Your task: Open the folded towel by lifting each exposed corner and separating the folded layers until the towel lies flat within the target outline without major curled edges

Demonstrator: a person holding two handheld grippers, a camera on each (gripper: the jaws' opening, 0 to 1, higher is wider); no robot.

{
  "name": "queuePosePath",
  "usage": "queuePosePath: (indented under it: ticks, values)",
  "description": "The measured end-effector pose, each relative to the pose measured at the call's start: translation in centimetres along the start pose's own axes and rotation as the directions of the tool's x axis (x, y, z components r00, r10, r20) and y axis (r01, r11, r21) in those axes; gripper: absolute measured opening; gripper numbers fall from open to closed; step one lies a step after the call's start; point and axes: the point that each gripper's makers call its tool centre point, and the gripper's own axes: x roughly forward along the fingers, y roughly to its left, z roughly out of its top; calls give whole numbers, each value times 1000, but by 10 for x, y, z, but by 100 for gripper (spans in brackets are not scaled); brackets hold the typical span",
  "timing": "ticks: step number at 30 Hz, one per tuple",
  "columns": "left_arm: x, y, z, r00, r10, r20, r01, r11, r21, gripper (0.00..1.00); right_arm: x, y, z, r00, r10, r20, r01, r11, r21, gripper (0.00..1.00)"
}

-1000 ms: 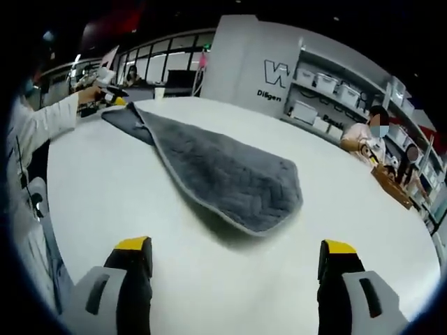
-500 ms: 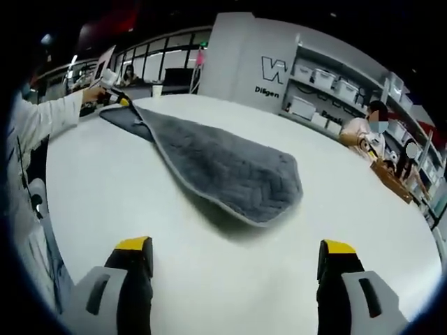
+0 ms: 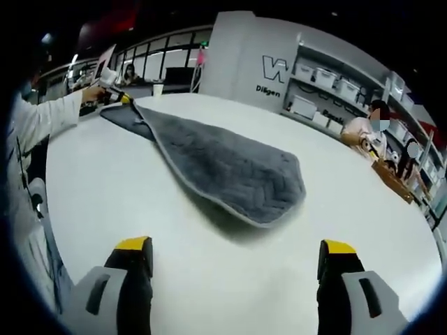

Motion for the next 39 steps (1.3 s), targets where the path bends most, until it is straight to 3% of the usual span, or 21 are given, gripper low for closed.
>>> queuePosePath:
  ticks: [6,19,39]
  values:
    - [-14,-6,3,1000,-1,0,1,1000,-21,4,-3,2,4,1000,2,7,-2,1000,-5,98]
    - [-60,-27,15,997,-27,67,30,999,-34,4,-7,7,10,1000,17,17,-17,1000,-14,99]
    - [-129,-85,5,991,-82,101,81,997,16,4,-12,13,16,999,25,23,-24,999,-39,99]
